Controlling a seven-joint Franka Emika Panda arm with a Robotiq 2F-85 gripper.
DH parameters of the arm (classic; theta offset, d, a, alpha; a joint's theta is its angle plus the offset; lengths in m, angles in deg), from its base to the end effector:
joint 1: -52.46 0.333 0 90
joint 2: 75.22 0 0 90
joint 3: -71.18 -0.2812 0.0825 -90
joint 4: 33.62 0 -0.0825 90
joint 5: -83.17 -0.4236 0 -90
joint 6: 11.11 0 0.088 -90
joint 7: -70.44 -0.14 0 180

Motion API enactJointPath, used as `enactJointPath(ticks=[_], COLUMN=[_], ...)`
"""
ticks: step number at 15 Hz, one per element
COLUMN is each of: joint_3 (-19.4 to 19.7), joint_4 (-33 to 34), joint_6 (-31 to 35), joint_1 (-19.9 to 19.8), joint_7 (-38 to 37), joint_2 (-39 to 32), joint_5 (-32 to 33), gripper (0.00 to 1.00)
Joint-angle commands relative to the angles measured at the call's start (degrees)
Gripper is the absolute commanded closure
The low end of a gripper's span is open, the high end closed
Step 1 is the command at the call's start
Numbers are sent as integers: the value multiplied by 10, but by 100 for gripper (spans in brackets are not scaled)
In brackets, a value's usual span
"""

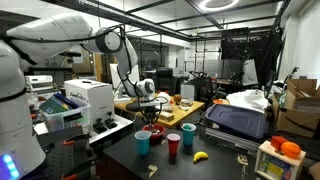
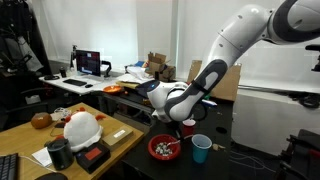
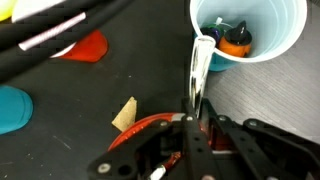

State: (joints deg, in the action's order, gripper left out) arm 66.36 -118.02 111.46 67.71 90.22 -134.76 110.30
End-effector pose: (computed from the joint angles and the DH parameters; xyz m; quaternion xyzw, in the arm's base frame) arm 0.6093 0.1895 -0.0477 0.8564 0.4669 -0.1760 0.1330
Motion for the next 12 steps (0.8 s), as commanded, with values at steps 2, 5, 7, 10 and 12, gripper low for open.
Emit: enactJointPath(ticks=[2, 5, 7, 10, 12], joint_3=[-9, -7, -5, -5, -4], joint_4=[1, 4, 3, 2, 1], joint_6=[0, 5, 11, 13, 13], joint_1=[-8, -4, -2, 0, 1], joint_7=[-5, -22, -33, -37, -40], joint_2=[6, 4, 4, 4, 5], joint_5=[-28, -40, -42, -44, -44], gripper=[97, 97, 97, 97, 97])
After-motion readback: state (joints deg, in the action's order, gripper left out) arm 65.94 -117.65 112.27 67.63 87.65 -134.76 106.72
